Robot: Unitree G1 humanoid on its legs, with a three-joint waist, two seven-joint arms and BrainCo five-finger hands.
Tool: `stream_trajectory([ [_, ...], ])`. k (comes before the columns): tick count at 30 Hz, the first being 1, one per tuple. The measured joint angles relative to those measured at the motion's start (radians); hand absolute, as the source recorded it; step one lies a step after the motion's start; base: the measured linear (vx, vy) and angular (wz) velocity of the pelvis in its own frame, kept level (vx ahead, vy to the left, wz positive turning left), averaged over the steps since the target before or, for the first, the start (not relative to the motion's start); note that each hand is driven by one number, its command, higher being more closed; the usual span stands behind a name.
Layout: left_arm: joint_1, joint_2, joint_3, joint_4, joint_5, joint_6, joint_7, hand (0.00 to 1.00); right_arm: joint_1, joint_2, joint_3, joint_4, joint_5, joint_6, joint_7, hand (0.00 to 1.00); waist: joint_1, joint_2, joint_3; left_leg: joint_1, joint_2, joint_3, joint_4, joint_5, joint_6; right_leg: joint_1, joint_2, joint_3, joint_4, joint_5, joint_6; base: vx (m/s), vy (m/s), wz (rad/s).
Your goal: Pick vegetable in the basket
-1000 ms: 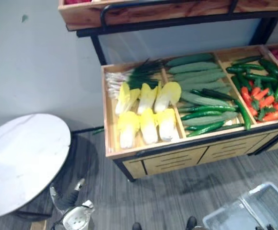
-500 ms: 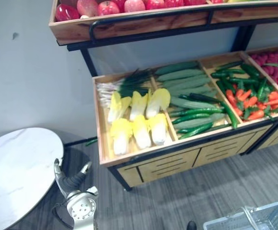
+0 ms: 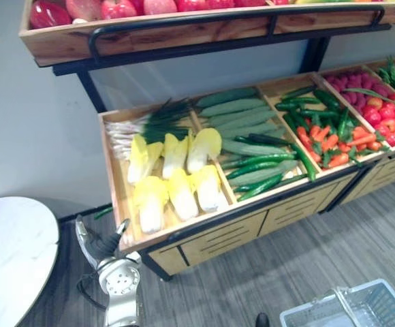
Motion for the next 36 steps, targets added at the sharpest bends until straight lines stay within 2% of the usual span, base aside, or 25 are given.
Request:
stream_trajectory([
  [6, -0.073, 0.023, 0.01, 0.094, -0.017, 0.002, 0.021, 0.0, -0.014, -0.003, 0.021, -0.002, 0.0, -0.005, -0.003, 1.0, -0.004, -0.012, 0.006, -0.026, -0.005, 0.01, 0.001, -0.004, 0.001, -0.034, -0.003, 0.008, 0.0, 0.002, 0.002, 0.02, -0.008, -0.06],
  [12, -0.096, 0.034, 0.028, 0.151, -0.055, 0.007, 0.036, 0.0, -0.037, -0.012, 0.046, -0.013, 0.0, -0.006, -0.006, 1.0, -0.012, -0.008, 0.018, -0.047, -0.008, 0.02, 0.002, -0.004, 0.001, -0.073, -0.001, 0.036, 0.008, 0.002, 0.002, 0.01, -0.023, -0.12],
  [14, -0.117, 0.052, 0.027, 0.175, -0.057, 0.007, 0.038, 0.0, -0.054, -0.013, 0.075, -0.025, 0.0, -0.007, -0.007, 1.0, -0.026, -0.009, 0.025, -0.07, -0.007, 0.033, 0.004, -0.004, 0.0, -0.105, 0.001, 0.049, 0.011, 0.007, -0.001, -0.04, -0.042, -0.17],
  [20, -0.162, 0.056, 0.025, 0.181, -0.058, 0.007, 0.046, 0.0, -0.067, -0.017, 0.113, -0.058, 0.001, -0.013, -0.012, 1.0, -0.032, -0.009, 0.058, -0.076, -0.004, 0.071, 0.004, -0.01, -0.007, -0.14, 0.014, 0.092, 0.011, 0.013, -0.003, -0.03, -0.05, -0.24],
  [24, -0.166, 0.056, 0.023, 0.184, -0.058, 0.007, 0.063, 0.0, -0.083, -0.02, 0.129, -0.06, 0.001, -0.014, -0.014, 1.0, -0.054, -0.008, 0.073, -0.086, -0.002, 0.072, 0.011, -0.01, -0.008, -0.156, 0.017, 0.106, 0.018, 0.017, -0.008, 0.02, -0.043, -0.12],
  [33, -0.197, 0.057, 0.005, 0.196, -0.053, 0.007, 0.071, 0.0, -0.082, -0.022, 0.159, -0.062, 0.001, -0.025, -0.032, 1.0, -0.054, -0.005, 0.078, -0.084, 0.001, 0.071, 0.036, -0.012, -0.01, -0.156, 0.015, 0.123, 0.024, 0.017, -0.008, 0.0, -0.045, -0.05],
  [36, -0.196, 0.057, 0.006, 0.203, -0.053, 0.007, 0.073, 0.0, -0.082, -0.031, 0.168, -0.062, 0.001, -0.026, -0.032, 1.0, -0.053, 0.001, 0.083, -0.085, 0.01, 0.072, 0.052, -0.04, -0.011, -0.156, 0.021, 0.13, 0.028, 0.018, -0.009, -0.05, -0.037, -0.06],
])
